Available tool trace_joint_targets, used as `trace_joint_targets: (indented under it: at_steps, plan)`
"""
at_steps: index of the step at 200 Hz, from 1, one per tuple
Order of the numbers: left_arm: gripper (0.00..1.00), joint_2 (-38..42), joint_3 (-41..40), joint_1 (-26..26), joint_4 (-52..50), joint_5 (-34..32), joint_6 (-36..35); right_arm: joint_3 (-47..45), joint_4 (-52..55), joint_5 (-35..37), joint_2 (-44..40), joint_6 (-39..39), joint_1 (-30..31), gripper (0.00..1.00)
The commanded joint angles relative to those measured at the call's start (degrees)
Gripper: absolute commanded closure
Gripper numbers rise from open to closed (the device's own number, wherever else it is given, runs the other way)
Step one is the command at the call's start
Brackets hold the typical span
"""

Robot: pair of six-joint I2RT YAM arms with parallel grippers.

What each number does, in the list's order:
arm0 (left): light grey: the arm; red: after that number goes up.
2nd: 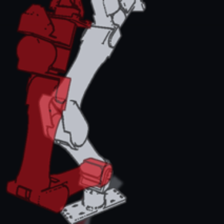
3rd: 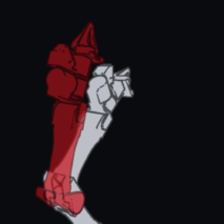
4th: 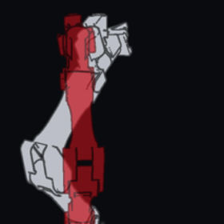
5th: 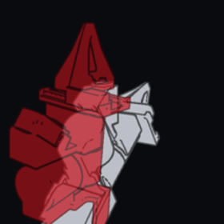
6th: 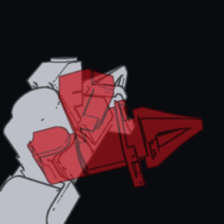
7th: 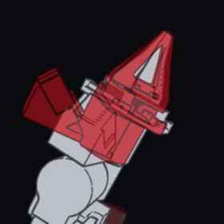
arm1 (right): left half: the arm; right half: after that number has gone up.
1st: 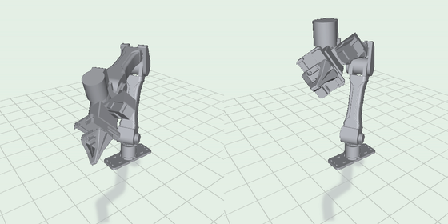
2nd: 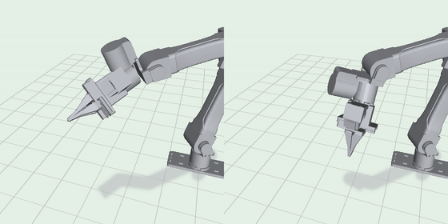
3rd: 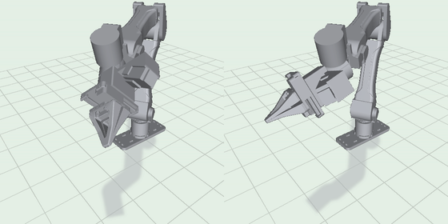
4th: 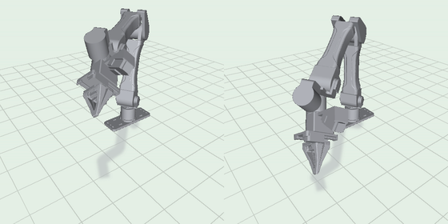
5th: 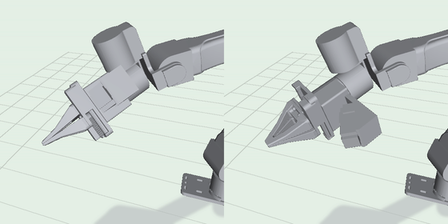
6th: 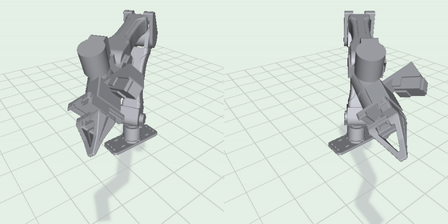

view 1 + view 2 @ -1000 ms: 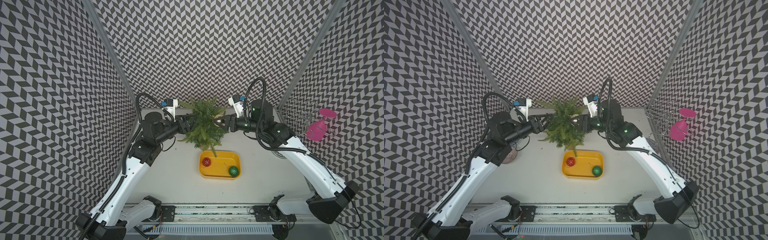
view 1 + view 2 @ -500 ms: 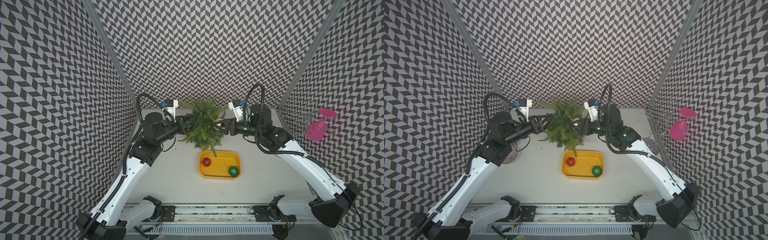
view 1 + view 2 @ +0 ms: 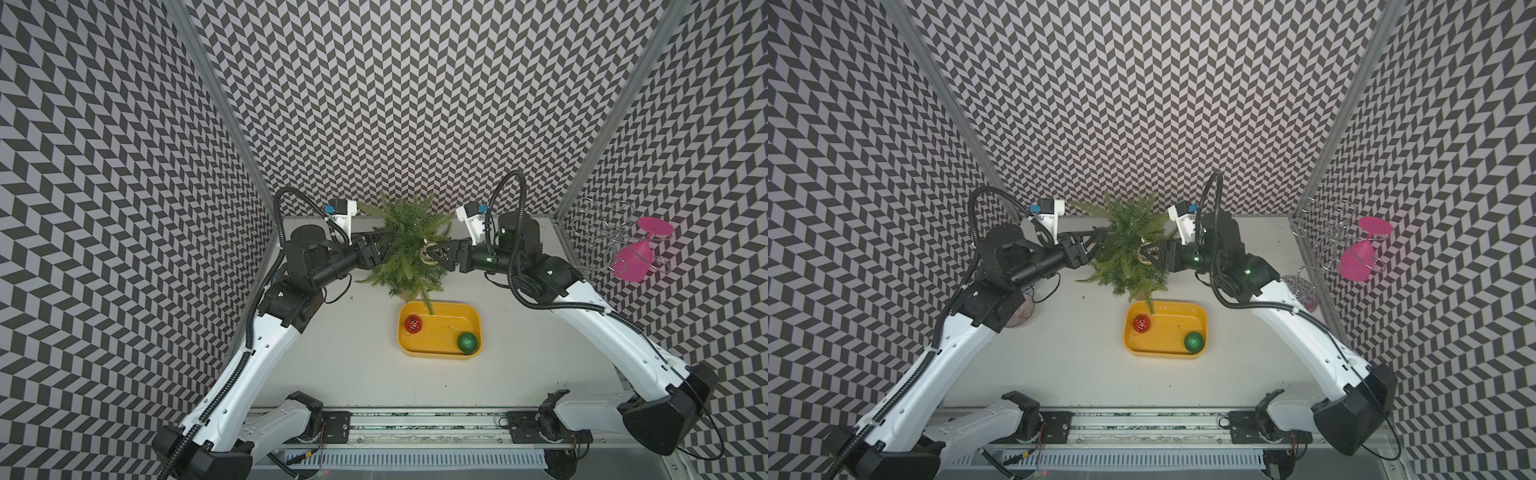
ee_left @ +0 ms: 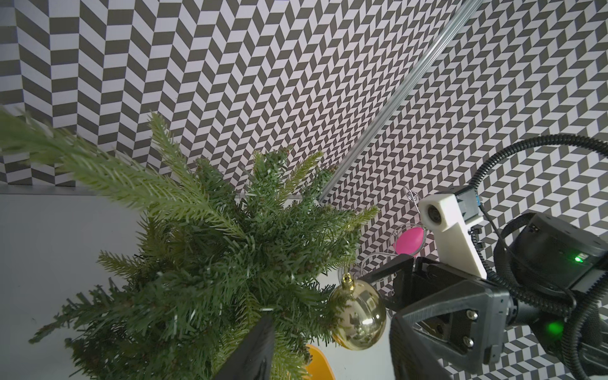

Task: Decorate the small christmas tree with ornaments
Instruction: Hang an ornament on the christmas tree, then pick up an ornament from the container.

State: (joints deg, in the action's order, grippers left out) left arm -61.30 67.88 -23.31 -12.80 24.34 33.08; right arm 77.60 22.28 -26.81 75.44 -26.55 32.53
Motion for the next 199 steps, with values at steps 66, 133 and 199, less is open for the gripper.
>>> trace_joint_targets:
  at_steps: [66,133,199]
  plan:
    - [0.40,4.7,-4.6,0.2,0.6,1.2,-0.2,-2.1,1.0,6.2,-7.5,2.0,-0.1,0.31]
    - [0.39,8.2,-8.1,0.2,-0.4,3.0,-2.4,-7.9,2.4,9.8,-13.1,1.9,-0.3,0.32]
    - [0.37,14.0,-16.2,0.2,-2.6,3.3,-6.5,-17.1,2.3,11.8,-19.4,1.0,-0.3,0.33]
